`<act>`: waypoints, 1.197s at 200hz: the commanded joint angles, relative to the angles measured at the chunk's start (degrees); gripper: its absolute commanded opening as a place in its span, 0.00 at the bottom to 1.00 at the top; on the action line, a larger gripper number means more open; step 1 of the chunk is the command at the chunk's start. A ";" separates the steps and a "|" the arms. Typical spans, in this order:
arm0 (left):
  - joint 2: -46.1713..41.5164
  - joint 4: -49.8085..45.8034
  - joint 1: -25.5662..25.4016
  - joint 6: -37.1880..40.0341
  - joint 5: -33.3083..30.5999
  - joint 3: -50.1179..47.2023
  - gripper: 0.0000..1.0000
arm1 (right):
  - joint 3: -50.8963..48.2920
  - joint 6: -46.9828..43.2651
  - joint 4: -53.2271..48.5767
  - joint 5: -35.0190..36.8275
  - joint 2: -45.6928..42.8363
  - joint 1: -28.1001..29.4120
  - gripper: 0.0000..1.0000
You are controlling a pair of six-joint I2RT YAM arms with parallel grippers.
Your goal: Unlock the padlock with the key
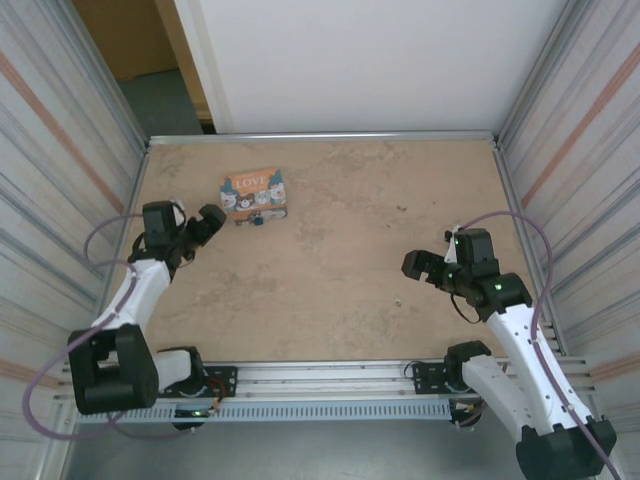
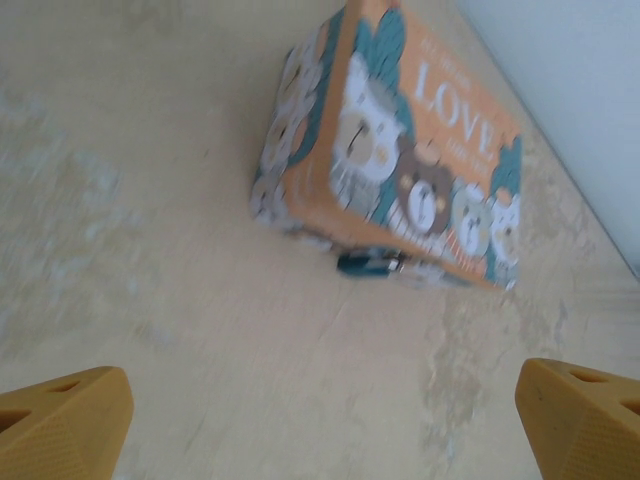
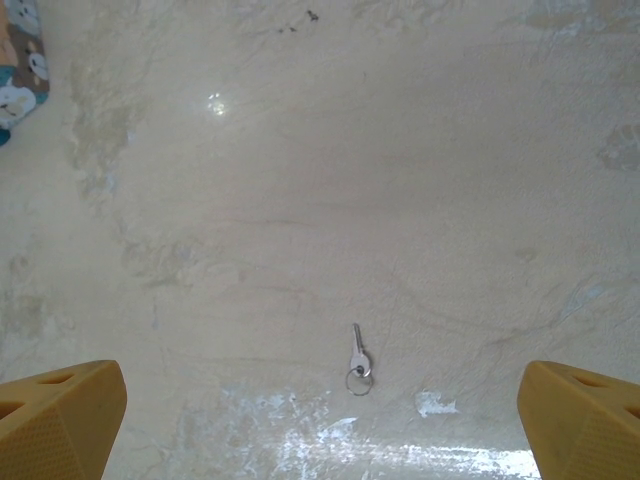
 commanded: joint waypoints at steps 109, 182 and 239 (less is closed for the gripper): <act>32.75 14.86 3.71 6.43 14.79 24.01 0.96 | -0.22 -0.38 0.13 2.20 1.50 0.50 1.00; 43.67 11.09 3.71 8.35 19.67 33.30 0.81 | -0.02 -1.26 0.92 2.56 3.44 0.58 1.00; 49.40 4.73 2.64 13.17 21.88 39.16 0.63 | 0.22 -1.35 2.00 2.48 4.95 0.54 1.00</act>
